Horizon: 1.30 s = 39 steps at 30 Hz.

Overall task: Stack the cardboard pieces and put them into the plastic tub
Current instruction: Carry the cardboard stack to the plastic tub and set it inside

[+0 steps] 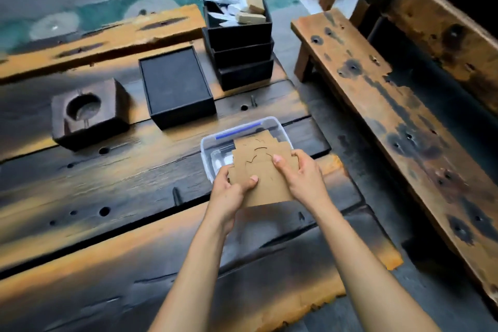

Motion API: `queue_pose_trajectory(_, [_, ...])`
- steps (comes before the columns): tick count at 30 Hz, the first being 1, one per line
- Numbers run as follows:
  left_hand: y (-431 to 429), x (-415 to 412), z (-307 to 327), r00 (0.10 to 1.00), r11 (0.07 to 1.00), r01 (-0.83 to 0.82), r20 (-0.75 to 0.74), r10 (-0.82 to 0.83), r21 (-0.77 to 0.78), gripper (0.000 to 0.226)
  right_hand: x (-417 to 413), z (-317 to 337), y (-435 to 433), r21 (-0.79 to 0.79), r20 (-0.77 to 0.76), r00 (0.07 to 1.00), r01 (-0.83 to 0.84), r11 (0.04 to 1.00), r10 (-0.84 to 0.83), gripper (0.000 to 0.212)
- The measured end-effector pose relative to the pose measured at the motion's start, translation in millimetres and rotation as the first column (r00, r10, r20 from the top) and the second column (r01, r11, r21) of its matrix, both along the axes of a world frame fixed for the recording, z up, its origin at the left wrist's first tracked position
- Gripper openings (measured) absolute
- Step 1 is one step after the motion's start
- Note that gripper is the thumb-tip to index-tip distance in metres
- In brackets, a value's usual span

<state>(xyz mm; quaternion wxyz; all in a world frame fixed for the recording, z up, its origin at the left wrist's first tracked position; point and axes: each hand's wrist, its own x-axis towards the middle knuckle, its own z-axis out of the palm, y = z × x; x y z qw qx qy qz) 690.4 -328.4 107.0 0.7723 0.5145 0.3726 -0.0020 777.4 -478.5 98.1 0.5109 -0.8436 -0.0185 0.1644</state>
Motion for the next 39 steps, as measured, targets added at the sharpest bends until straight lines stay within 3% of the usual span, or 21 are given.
queue_pose_trajectory(5, [1, 39, -24, 0.991, 0.995, -0.103, -0.087, 0.104, 0.017, 0.043, 53, -25, 12, -0.118, -0.064, 0.989, -0.142, 0.983, 0.135, 0.037])
queue_pose_trajectory(9, [11, 62, -37, 0.982, 0.989, -0.147, -0.121, 0.148, 0.014, 0.038, 86, -38, 23, -0.2, -0.135, 0.967, -0.241, 0.95, 0.217, 0.052])
queue_pose_trajectory(13, [30, 79, -50, 0.963, 0.981, -0.194, -0.189, 0.193, 0.015, 0.03, 109, -52, 31, -0.27, -0.107, 0.954, -0.3, 0.915, 0.281, 0.051])
queue_pose_trajectory(18, [46, 95, -77, 0.924, 0.967, -0.242, -0.284, 0.256, 0.084, 0.029, 125, -73, 33, -0.449, -0.17, 0.91, -0.414, 0.792, 0.379, 0.051])
queue_pose_trajectory(28, [35, 128, -129, 0.9, 0.973, -0.176, -0.376, 0.22, 0.15, 0.028, 137, -89, 45, -0.489, -0.163, 0.876, -0.471, 0.734, 0.454, 0.048])
queue_pose_trajectory(31, [34, 135, -134, 0.899, 0.972, -0.093, -0.402, 0.176, 0.218, 0.028, 138, -94, 47, -0.543, -0.153, 0.839, -0.513, 0.665, 0.522, 0.055])
queue_pose_trajectory(34, [35, 136, -136, 0.868, 0.904, 0.126, -0.486, 0.1, 0.41, 0.03, 138, -96, 48, -0.641, -0.111, 0.773, -0.535, 0.549, 0.624, 0.068])
queue_pose_trajectory(37, [34, 136, -133, 0.798, 0.823, 0.275, -0.595, 0.093, 0.497, 0.04, 138, -103, 52, -0.728, -0.088, 0.642, -0.563, 0.391, 0.761, 0.072])
queue_pose_trajectory(39, [36, 135, -133, 0.817, 0.8, 0.29, -0.572, 0.079, 0.525, 0.059, 141, -107, 57, -0.742, -0.114, 0.554, -0.599, 0.3, 0.825, 0.071])
